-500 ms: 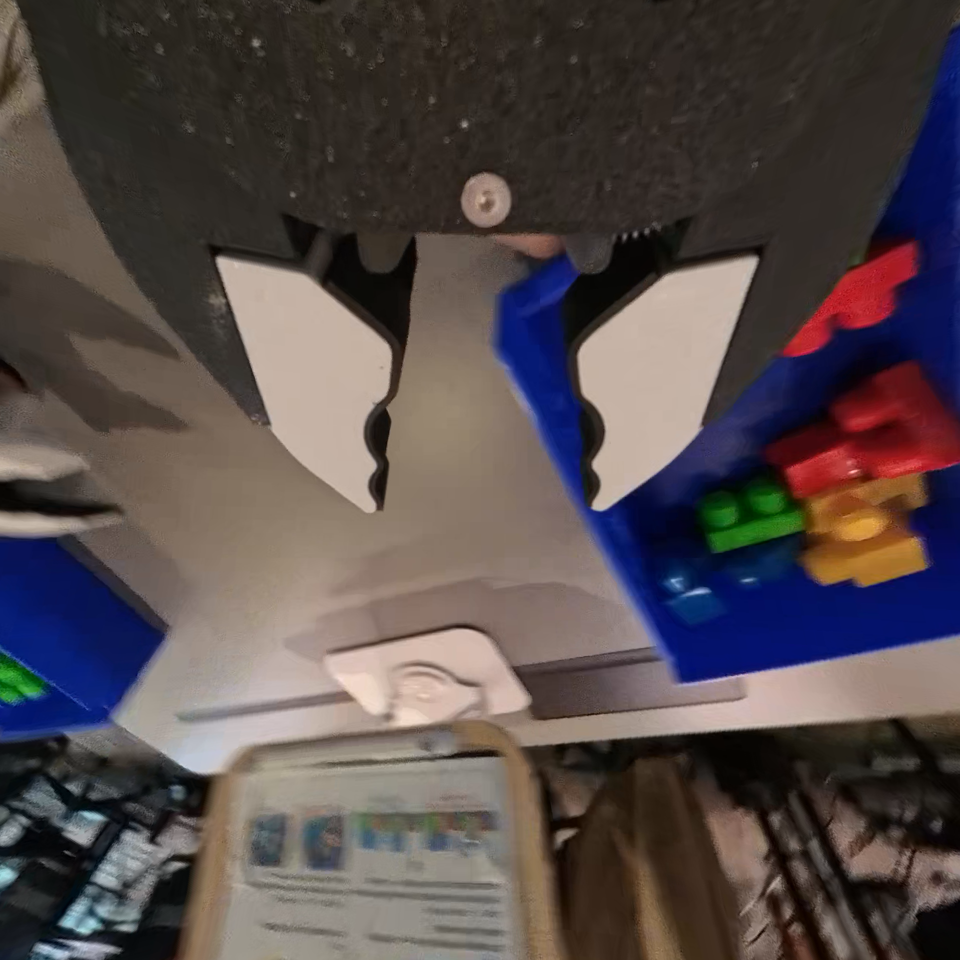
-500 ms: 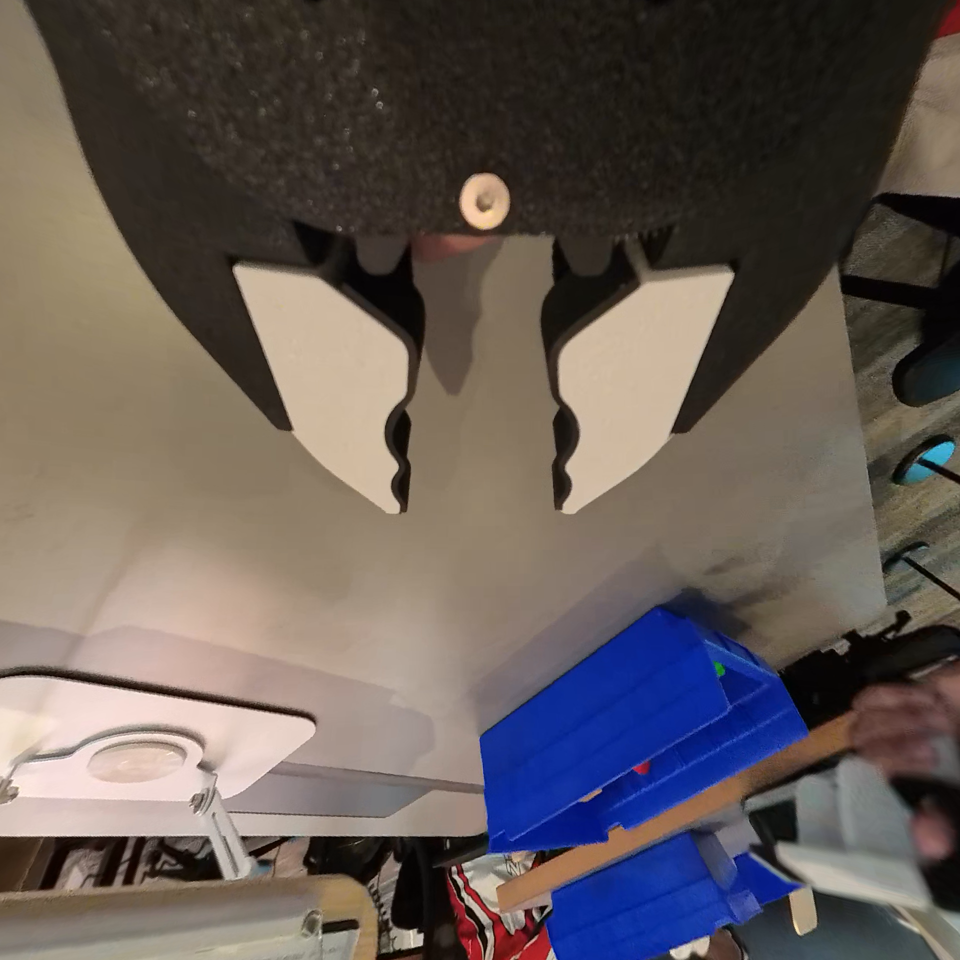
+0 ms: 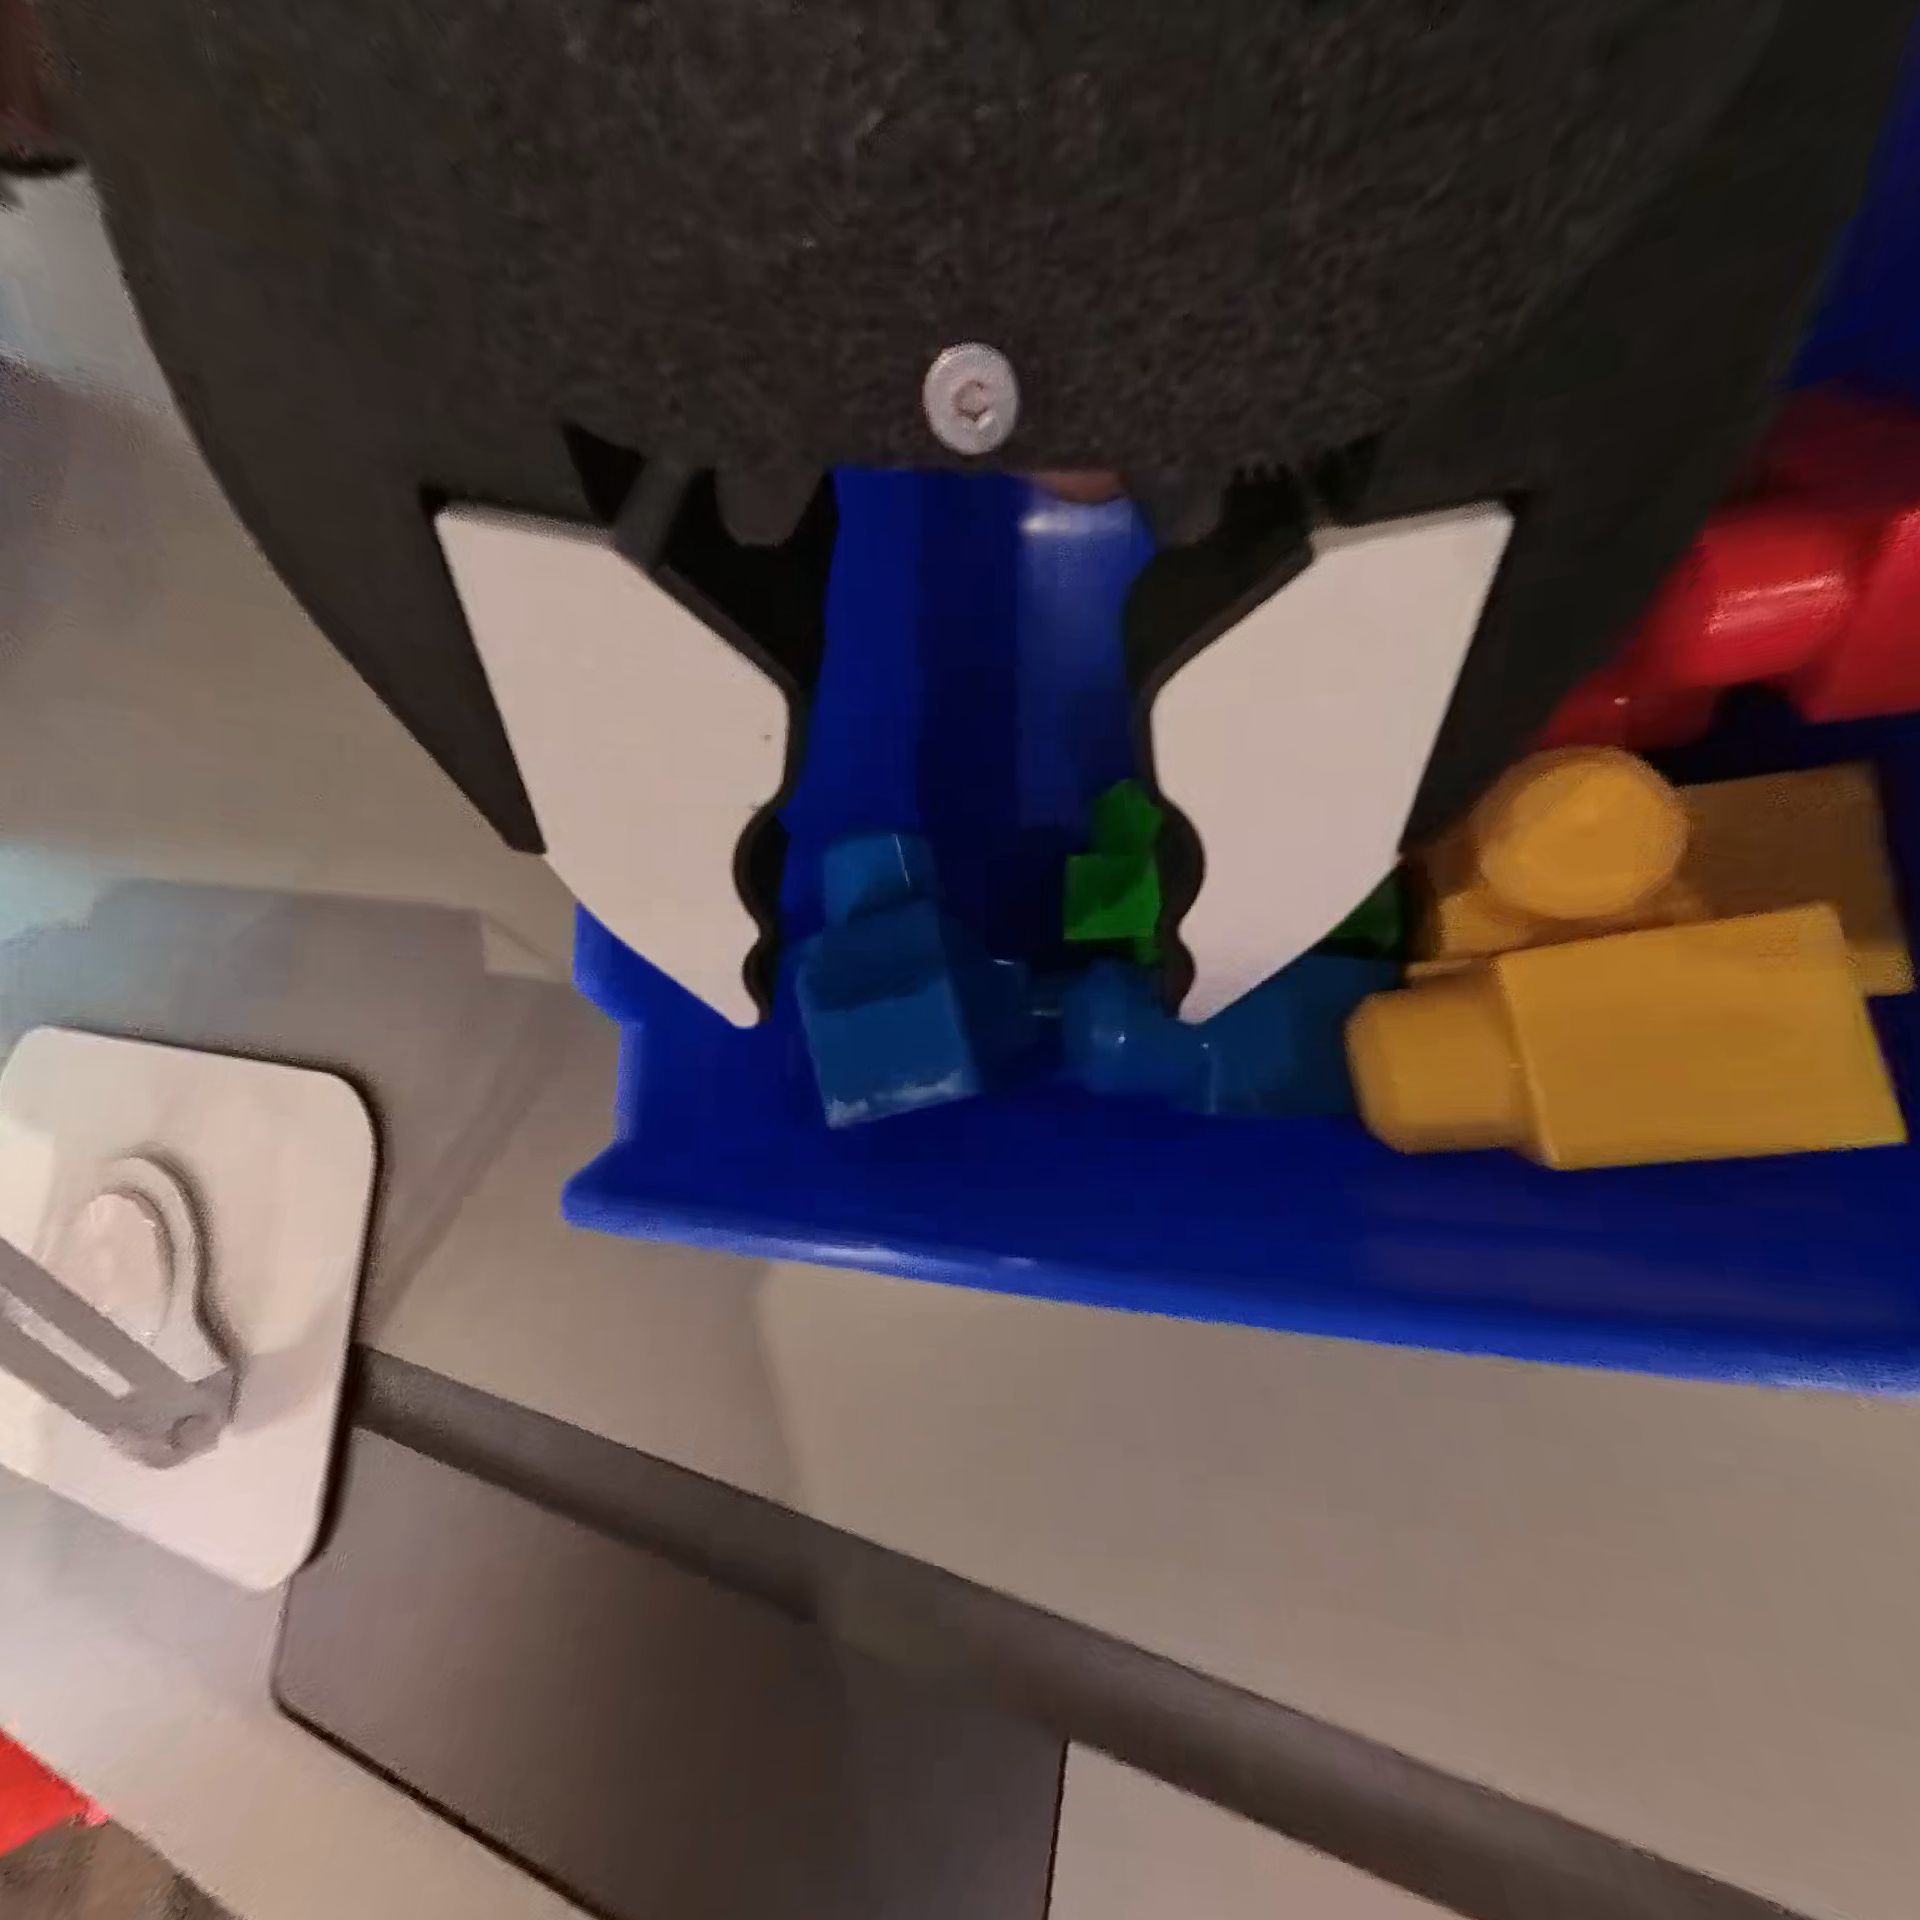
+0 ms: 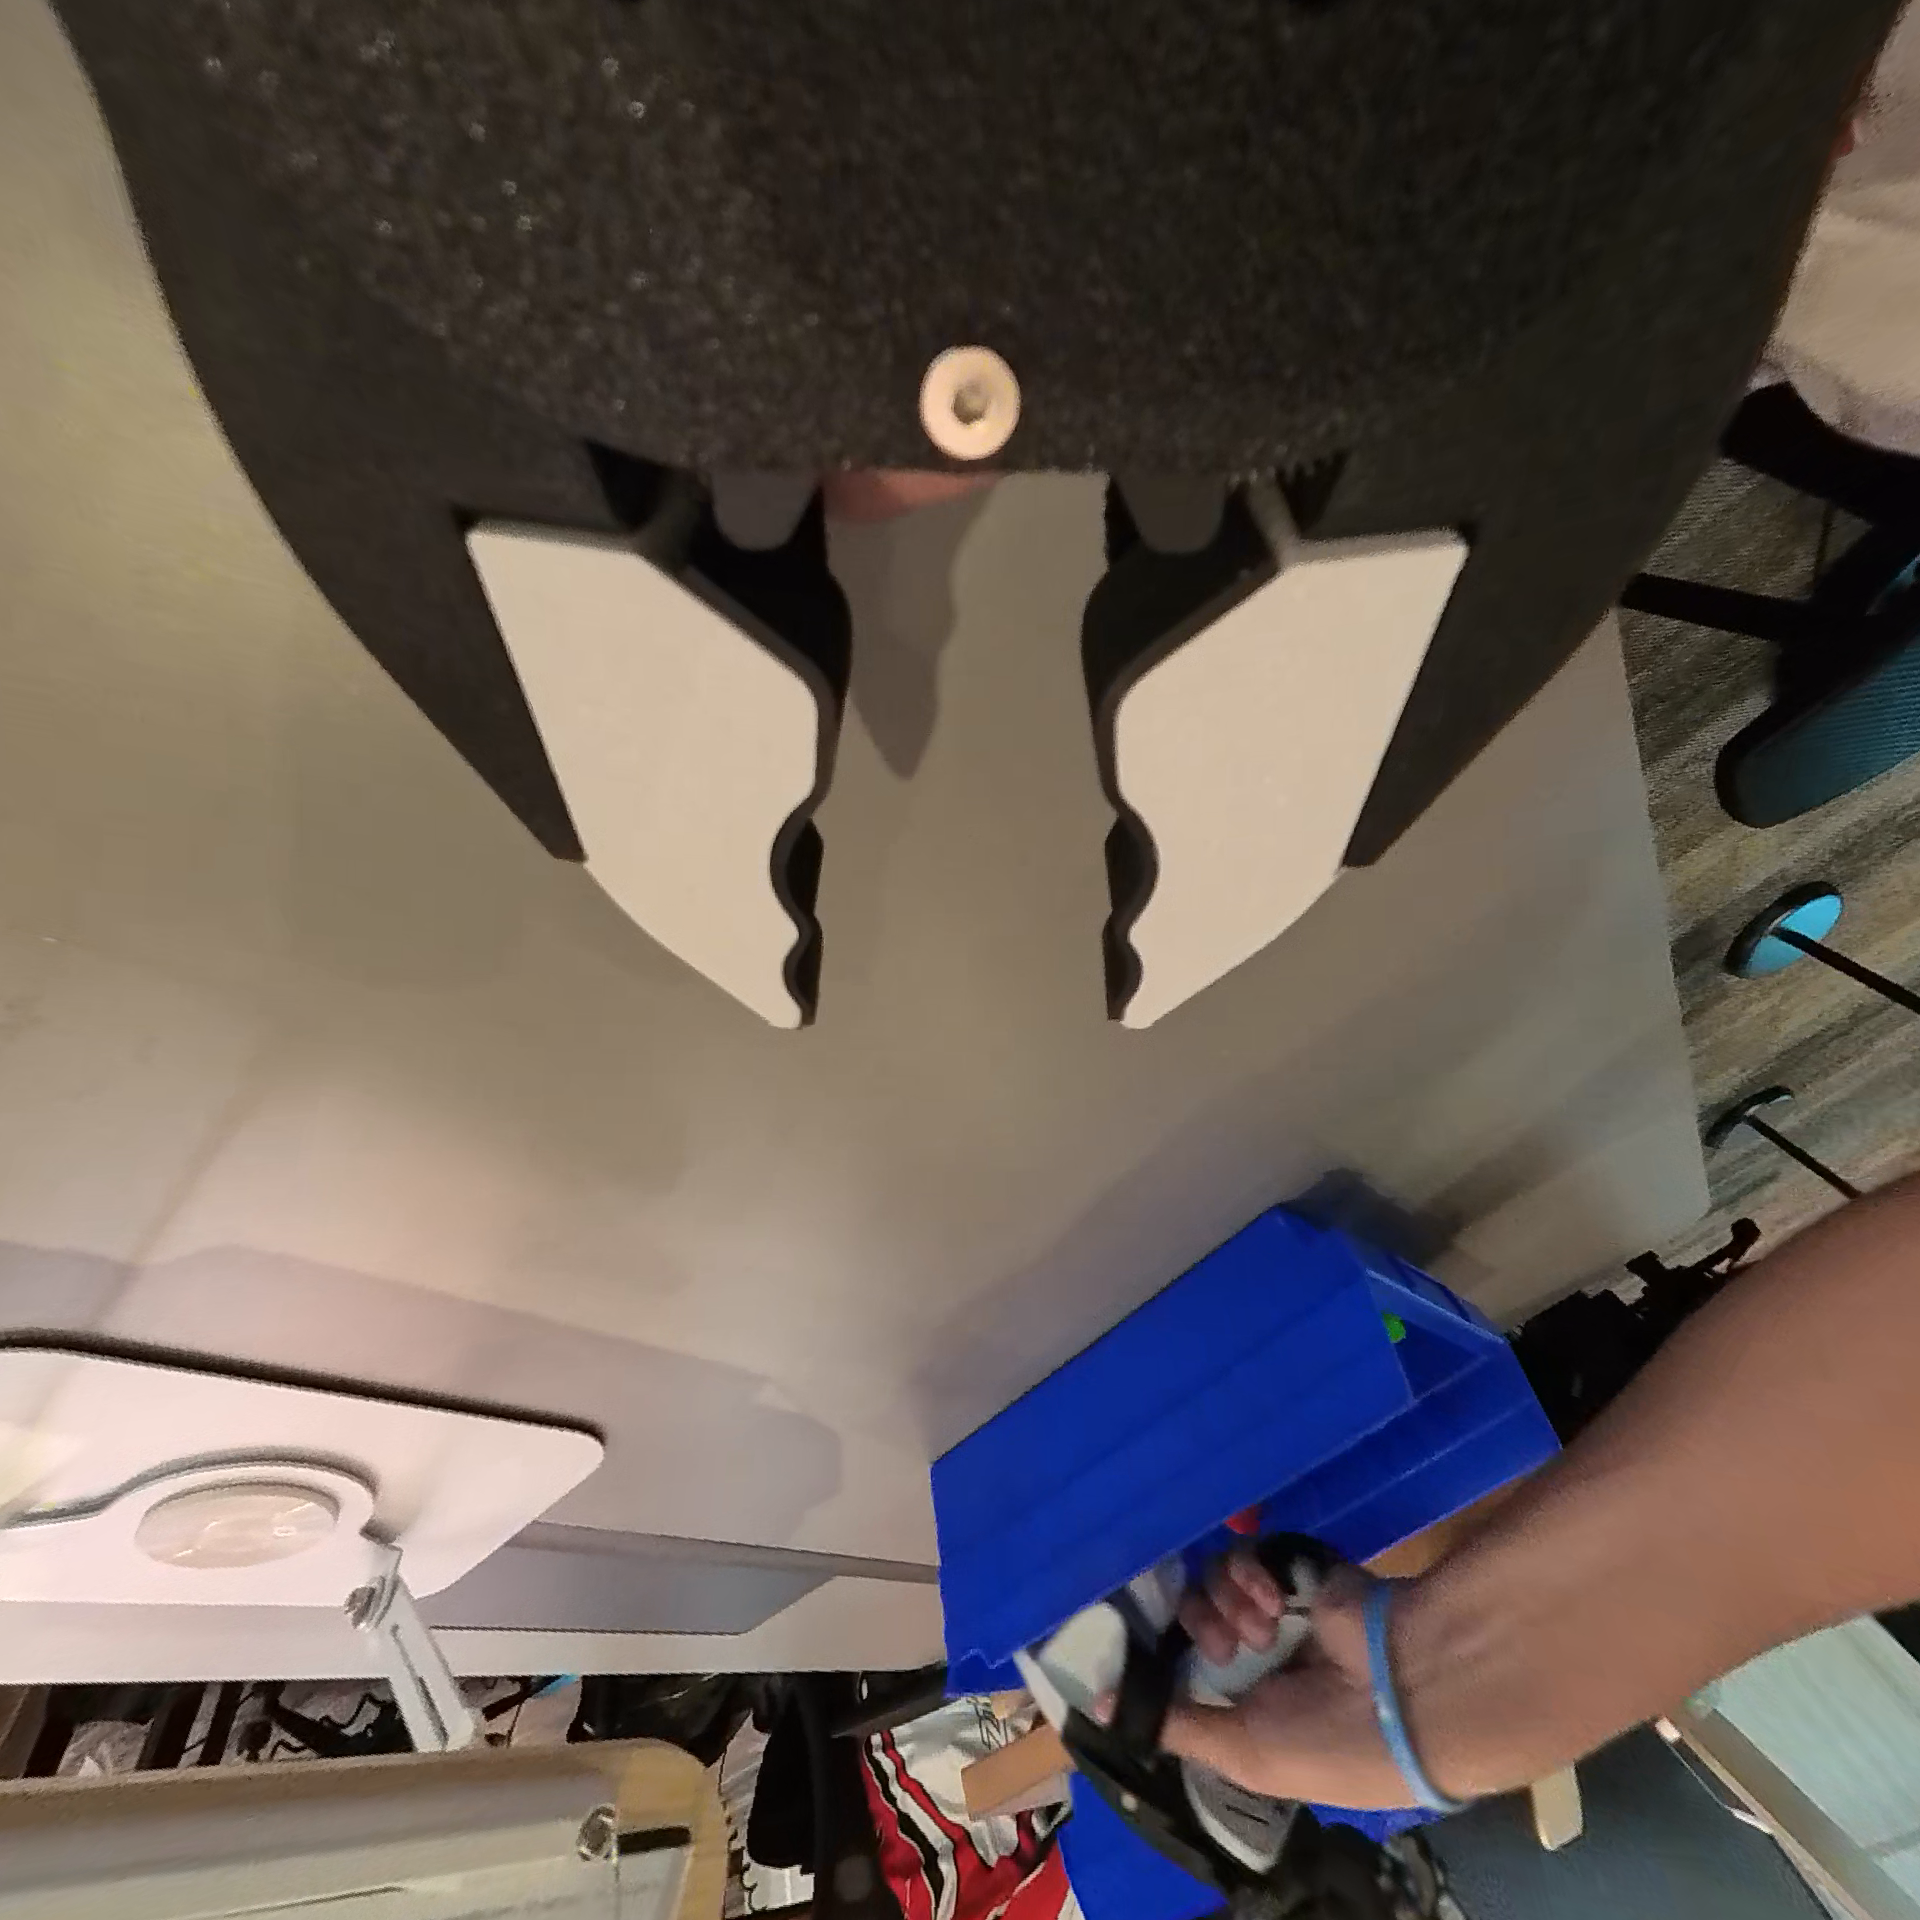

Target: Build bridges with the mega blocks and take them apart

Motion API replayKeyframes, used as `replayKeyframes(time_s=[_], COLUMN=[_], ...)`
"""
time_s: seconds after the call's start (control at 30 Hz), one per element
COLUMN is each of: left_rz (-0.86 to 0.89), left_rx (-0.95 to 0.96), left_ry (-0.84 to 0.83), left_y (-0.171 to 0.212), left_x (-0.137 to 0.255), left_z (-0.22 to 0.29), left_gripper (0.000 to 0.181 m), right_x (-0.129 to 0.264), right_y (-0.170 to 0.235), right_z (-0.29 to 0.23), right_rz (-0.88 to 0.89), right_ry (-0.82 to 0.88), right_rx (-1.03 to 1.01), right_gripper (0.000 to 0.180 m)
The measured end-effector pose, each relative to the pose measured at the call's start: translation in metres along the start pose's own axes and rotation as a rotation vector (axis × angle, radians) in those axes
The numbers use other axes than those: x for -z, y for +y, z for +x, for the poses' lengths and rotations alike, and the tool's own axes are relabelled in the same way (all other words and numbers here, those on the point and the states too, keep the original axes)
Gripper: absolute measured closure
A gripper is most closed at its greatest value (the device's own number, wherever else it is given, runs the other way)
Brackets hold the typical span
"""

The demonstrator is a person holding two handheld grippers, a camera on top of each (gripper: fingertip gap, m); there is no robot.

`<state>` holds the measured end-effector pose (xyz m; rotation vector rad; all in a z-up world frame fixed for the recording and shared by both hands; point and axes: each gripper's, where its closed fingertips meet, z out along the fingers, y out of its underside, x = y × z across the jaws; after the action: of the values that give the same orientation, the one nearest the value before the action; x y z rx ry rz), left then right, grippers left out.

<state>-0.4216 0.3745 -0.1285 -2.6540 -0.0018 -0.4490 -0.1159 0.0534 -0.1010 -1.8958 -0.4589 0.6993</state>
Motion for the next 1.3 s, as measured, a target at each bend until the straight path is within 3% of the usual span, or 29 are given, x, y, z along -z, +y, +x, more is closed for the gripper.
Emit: replayKeyframes(time_s=[0.03,0.17,0.37,0.53,0.63,0.9,1.07,1.2,1.3], left_rz=[0.011,-0.023,-0.069,-0.079,-0.077,-0.124,-0.047,0.058,0.093], left_rx=[0.004,-0.002,-0.103,-0.219,-0.253,-0.325,-0.420,-0.606,-0.843], left_ry=[-0.022,-0.071,-0.261,-0.366,-0.344,-0.321,-0.285,-0.137,0.029], left_y=[-0.004,-0.008,-0.005,-0.005,-0.006,0.001,-0.015,-0.019,0.010], left_x=[-0.001,-0.006,-0.015,-0.015,-0.010,-0.005,0.032,0.080,0.101], left_z=[-0.001,0.004,-0.007,-0.012,-0.008,-0.008,0.008,0.061,0.126], left_gripper=[0.117,0.108,0.111,0.127,0.145,0.145,0.145,0.145,0.145], right_x=[0.000,-0.002,-0.003,-0.004,-0.005,-0.003,0.001,0.006,0.012], right_y=[0.000,0.003,0.005,0.008,0.010,0.010,0.005,-0.001,-0.007], right_z=[-0.002,-0.008,-0.016,-0.017,-0.019,-0.019,-0.017,-0.014,-0.011], right_rz=[-0.003,-0.017,-0.044,-0.059,-0.071,-0.079,-0.067,-0.050,-0.034], right_ry=[-0.005,-0.020,-0.032,-0.040,-0.044,-0.040,-0.034,-0.025,-0.010], right_rx=[0.001,0.005,0.027,0.023,0.027,0.032,0.035,0.036,0.041], right_gripper=[0.128,0.128,0.127,0.128,0.128,0.129,0.129,0.129,0.130])
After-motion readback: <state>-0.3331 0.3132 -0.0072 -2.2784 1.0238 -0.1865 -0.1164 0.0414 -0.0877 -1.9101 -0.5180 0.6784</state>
